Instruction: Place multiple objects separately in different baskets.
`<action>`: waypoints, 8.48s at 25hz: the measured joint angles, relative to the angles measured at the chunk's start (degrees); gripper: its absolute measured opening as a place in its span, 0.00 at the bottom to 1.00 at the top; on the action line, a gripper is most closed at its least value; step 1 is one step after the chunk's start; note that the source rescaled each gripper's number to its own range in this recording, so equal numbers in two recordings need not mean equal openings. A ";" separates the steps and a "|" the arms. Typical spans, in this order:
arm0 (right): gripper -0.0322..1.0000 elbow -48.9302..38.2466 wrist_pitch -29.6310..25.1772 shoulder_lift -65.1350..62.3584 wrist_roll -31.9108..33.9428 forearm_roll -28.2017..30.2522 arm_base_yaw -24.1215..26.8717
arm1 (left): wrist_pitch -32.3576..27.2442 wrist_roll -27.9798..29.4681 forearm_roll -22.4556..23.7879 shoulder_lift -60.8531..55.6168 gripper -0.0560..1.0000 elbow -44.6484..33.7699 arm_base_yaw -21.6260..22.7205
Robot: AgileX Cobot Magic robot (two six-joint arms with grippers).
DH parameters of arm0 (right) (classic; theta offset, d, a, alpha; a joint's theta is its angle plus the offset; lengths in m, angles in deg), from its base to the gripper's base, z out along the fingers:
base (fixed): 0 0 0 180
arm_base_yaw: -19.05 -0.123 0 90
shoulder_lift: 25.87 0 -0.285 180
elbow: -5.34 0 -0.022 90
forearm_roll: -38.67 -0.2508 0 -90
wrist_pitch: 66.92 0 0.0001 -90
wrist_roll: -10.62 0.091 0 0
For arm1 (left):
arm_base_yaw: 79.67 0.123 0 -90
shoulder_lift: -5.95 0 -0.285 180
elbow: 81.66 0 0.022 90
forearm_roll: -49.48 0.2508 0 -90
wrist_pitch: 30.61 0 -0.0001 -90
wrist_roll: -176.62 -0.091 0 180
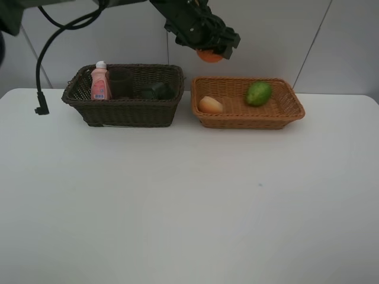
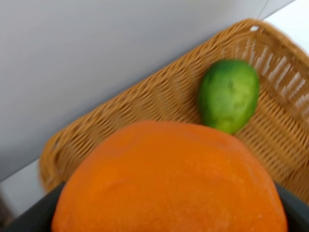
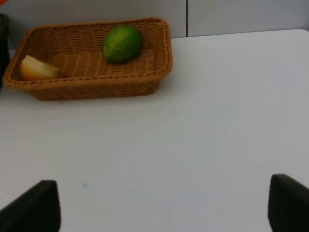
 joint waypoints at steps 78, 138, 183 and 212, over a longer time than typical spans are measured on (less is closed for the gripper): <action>1.00 0.00 0.00 0.00 0.00 0.00 0.00 | 19.95 -5.80 0.10 15.88 1.00 6.77 -3.64; 1.00 0.00 0.00 0.00 0.00 0.00 0.00 | -26.96 0.80 10.71 -62.19 1.00 -50.41 8.95; 1.00 0.00 0.00 0.00 0.00 0.00 0.00 | -29.79 0.48 1.93 -133.27 1.00 -92.68 37.05; 1.00 0.00 0.00 0.00 0.00 0.00 0.00 | -29.79 2.31 3.49 -133.26 1.00 -92.77 37.00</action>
